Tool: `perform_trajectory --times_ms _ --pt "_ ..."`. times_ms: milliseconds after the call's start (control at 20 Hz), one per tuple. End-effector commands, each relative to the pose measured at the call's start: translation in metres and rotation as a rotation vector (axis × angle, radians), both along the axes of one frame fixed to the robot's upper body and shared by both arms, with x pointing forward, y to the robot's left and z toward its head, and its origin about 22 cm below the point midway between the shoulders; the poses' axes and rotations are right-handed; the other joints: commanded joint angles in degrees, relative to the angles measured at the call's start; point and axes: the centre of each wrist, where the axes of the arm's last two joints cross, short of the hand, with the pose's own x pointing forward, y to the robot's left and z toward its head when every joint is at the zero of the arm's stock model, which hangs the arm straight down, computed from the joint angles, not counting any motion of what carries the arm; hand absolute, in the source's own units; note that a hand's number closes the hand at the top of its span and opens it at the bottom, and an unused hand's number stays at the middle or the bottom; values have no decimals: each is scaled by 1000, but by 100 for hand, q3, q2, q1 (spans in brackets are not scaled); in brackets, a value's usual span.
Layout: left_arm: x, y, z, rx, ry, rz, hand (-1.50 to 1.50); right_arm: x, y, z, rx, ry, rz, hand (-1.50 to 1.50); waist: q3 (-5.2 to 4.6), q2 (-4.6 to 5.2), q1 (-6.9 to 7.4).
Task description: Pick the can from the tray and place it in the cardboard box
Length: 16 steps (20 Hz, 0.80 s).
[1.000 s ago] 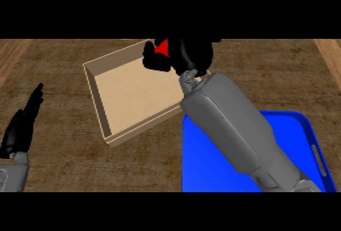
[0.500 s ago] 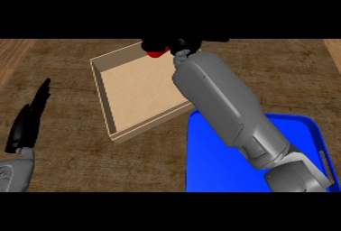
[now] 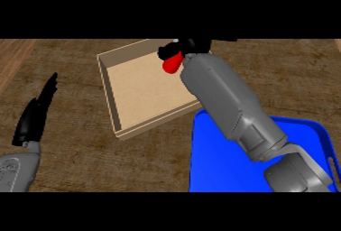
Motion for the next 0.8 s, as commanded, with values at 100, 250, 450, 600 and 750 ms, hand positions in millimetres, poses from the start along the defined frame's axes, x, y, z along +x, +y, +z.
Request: perform_trajectory --times_ms 100,250,450,600,750 --pt "5 -9 -5 -7 -10 -2 0 4 -7 -9 69 -10 14 -150 0 57 92" --pt "11 -1 7 -4 -14 -18 0 5 -5 -5 91 -94 10 -150 2 24 72" --pt "1 -3 -6 10 -23 3 0 5 -11 -12 141 -229 -9 -150 7 24 39" --pt "4 -15 -4 -3 1 7 0 6 -1 16 248 -308 -48 -150 11 -38 -46" --pt "-7 2 -12 3 14 42 0 7 -12 6 333 -368 -63 -150 14 -51 -171"
